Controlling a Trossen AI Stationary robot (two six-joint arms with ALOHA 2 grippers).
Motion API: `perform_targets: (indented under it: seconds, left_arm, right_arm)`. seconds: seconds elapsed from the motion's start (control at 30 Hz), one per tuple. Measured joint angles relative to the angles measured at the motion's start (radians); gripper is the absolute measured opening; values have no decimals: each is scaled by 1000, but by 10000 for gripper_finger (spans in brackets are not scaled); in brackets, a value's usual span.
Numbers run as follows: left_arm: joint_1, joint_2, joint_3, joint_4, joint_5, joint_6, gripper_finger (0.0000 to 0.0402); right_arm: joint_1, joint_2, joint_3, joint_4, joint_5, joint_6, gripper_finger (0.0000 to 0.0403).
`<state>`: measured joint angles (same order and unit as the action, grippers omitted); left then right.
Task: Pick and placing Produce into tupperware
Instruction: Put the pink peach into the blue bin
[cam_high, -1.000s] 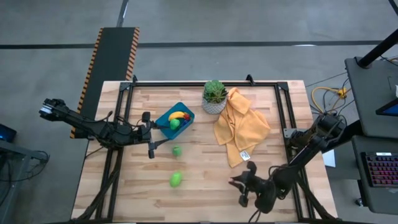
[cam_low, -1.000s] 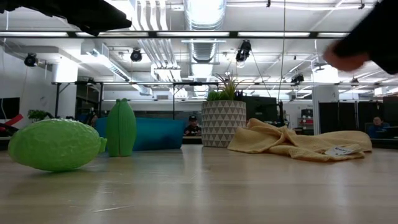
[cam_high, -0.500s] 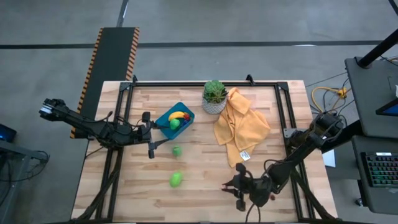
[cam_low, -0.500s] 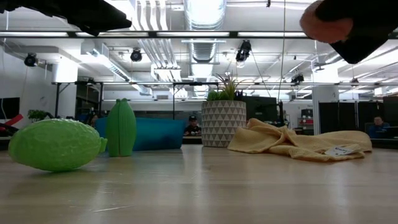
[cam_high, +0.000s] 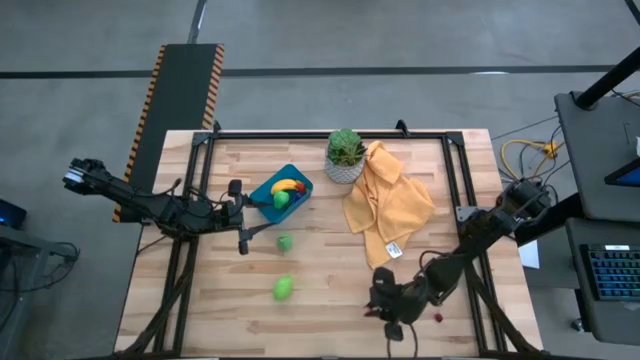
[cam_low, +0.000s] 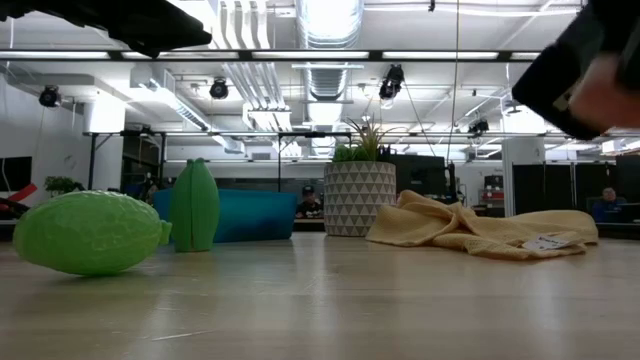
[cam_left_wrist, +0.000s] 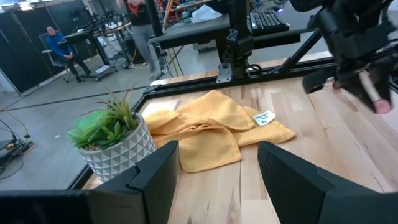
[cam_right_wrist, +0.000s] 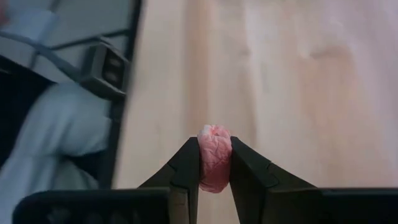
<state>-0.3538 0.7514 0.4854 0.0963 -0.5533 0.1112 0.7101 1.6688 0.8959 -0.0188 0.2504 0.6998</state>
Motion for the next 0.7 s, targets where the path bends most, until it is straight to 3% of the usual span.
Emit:
perform_targets:
  seconds: [0.37,0.47,0.7]
  left_arm:
    - [-1,0,0,0,0,0,206]
    - [-1,0,0,0,0,-1,206]
    - [-1,0,0,0,0,-8,206]
  right_arm:
    - [-106,-12,0,-48,42,-111,61]
    - [-167,-28,0,-44,90,-149,61]
    - [-332,-71,0,66,83,-296,61]
